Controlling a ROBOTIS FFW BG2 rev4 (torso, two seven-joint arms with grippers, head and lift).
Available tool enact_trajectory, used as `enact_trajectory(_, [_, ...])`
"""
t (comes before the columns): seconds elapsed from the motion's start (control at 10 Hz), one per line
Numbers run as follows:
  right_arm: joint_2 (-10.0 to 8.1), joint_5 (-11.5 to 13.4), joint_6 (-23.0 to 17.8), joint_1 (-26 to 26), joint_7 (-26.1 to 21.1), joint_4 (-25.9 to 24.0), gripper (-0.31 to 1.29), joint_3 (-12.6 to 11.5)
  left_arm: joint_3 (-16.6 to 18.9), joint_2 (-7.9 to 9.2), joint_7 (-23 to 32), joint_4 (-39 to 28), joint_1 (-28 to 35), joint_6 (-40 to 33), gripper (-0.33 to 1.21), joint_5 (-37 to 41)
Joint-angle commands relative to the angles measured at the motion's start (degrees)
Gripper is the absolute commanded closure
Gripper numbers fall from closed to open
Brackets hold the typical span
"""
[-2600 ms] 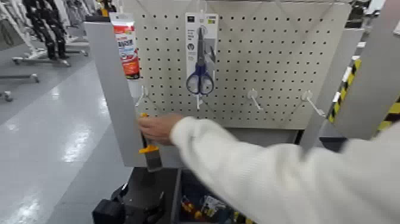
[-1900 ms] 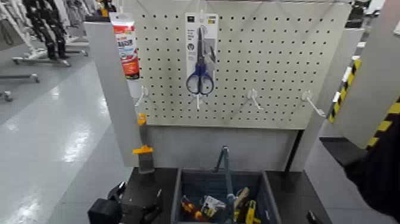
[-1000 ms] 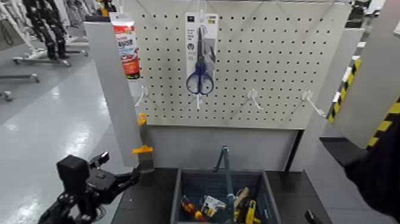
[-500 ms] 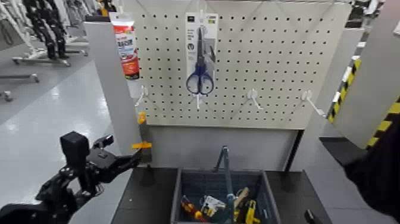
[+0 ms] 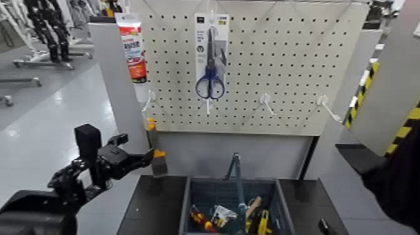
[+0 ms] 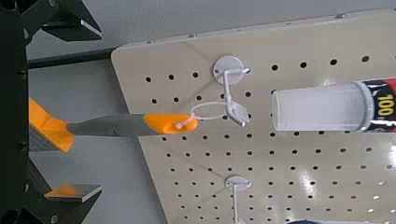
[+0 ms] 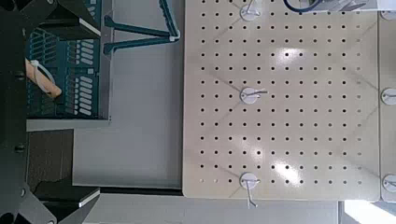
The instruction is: Put the yellow paint brush into the crate.
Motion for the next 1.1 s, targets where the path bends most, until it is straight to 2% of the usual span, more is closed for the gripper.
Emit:
enact_trajectory(0.1, [0.0,-0.1,0.0,-0.1,0.1,0.1,0.13,0.2,-2.5,0.65,-1.3,4.5,-3.8,-0.4,0.15,1.2])
enact_trajectory(0.5, [-0.09,-0.1,0.2,-0.5,0.2,0.2,0.13,0.5,-5.5,0.91,-3.8,10.5,-8.5,-1.9,0.15,3.7])
enact_trajectory(0.9, [-0.18,-0.2,0.3,-0.5,0.3,0.3,0.13,0.7,-8.3,0.3,-6.0,16.1,-12.5,-3.1,0.17,5.2])
enact_trajectory(1.0, [-0.18,-0.2,0.3,-0.5,0.3,0.3,0.13,0.8,-8.7,0.39,-6.0,16.7,-13.1,-3.1,0.19,5.2])
enact_trajectory(1.1, [-0.18,-0.3,0.3,-0.5,0.3,0.4,0.13,0.8,-9.0,0.48,-6.1,17.3,-13.7,-3.1,0.33,5.2])
